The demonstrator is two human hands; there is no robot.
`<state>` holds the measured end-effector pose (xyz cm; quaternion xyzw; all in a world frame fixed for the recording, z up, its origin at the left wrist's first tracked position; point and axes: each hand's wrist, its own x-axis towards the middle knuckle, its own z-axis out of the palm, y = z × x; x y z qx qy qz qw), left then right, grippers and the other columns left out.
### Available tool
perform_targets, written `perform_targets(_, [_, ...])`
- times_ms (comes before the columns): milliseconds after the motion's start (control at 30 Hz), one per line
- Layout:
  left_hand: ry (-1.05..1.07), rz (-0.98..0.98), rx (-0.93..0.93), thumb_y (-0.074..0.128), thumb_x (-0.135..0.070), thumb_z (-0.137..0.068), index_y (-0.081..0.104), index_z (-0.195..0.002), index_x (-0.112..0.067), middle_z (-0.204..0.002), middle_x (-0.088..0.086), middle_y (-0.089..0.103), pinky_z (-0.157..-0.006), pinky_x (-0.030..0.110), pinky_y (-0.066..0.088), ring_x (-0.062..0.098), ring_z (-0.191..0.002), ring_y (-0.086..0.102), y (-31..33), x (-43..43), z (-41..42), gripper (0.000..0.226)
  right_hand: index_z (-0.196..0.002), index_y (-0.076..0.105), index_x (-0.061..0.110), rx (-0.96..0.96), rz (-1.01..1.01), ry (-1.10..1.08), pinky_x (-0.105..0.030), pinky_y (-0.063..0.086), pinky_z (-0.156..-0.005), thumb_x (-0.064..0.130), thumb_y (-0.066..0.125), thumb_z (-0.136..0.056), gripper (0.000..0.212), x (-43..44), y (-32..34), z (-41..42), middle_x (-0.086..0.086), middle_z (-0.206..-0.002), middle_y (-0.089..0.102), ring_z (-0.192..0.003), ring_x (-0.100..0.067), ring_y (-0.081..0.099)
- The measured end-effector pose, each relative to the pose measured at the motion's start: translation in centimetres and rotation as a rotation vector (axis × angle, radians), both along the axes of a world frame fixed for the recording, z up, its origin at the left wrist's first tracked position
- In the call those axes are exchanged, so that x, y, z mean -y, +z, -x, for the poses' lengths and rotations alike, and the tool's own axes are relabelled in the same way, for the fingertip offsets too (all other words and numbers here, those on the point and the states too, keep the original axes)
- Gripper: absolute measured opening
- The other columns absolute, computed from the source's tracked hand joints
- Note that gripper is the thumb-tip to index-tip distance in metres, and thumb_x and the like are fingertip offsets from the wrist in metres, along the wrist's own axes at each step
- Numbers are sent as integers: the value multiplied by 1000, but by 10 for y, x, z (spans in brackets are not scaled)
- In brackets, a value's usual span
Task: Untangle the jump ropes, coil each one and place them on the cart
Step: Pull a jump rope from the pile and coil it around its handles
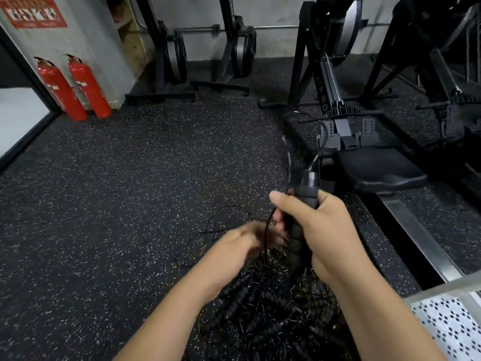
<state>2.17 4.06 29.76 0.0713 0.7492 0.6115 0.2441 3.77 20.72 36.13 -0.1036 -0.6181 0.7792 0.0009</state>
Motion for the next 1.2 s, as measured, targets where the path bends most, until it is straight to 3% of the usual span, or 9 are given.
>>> perform_targets(167, [-295,331,-17,52,-32,-106,71,-119,-53,-116,-18,78,-105,60,53,32,-110,74,-31,-14,-16,31,-105,63,5,-15,199,-119,-23,50,-54,12,80,-92,23,-24,7,6,-6,-72,64,-58,-15,55])
perform_targets(233, [-310,415,-63,56,-41,-108,70,-119,-53,-105,-13,78,-85,53,59,23,-84,69,-39,-16,-17,22,-104,61,6,-4,243,-150,-22,49,-54,12,79,-93,22,-33,3,8,-4,-73,62,-59,-15,54])
perform_targets(367, [-194,474,-238,61,-40,-108,74,-104,-24,-97,-13,64,-84,37,54,18,-90,65,-34,-18,-8,21,-111,65,7,5,247,-123,-23,51,-59,12,76,-97,18,-36,-10,10,-7,-81,67,-67,-15,60])
perform_targets(433, [-150,458,-298,60,-40,-108,69,-95,-20,-92,-7,67,-74,31,52,12,-76,61,-23,-14,-4,26,-116,69,5,20,173,-105,-26,55,-65,10,75,-97,20,-35,-17,11,-8,-85,71,-72,-16,63])
perform_targets(567, [54,316,-308,58,-39,-109,74,-99,-33,-89,-12,76,-58,19,43,-1,-58,53,3,-2,2,20,-114,79,21,87,-199,32,-40,59,-88,4,78,-92,28,-31,-33,12,-1,-100,81,-87,-18,71])
perform_targets(700, [287,146,-308,56,-37,-109,76,-98,-40,-91,-14,78,-80,35,55,4,-84,70,17,9,7,23,-110,80,33,203,-439,299,-49,51,-106,9,78,-88,32,-16,-49,9,0,-108,81,-109,-24,72])
perform_targets(800, [423,-33,-276,57,-28,-111,79,-97,-33,-94,-8,78,-79,35,52,5,-83,68,19,16,11,26,-105,79,25,206,-527,399,-44,50,-104,17,79,-90,16,0,-60,7,-5,-103,81,-101,-25,73])
perform_targets(967, [649,-308,-171,58,-29,-111,80,-98,-24,-95,-3,75,-72,32,47,10,-83,62,24,26,20,26,-89,65,17,161,-767,437,-38,47,-69,31,81,-88,21,15,-70,5,4,-71,65,-65,-11,52])
perform_targets(1200, [770,-391,-1,60,-41,-109,75,-117,-16,-100,3,75,-74,30,54,15,-88,68,18,36,26,31,-92,70,22,94,-680,391,-55,63,-84,30,84,-86,18,15,-50,2,-4,-84,77,-78,-22,75])
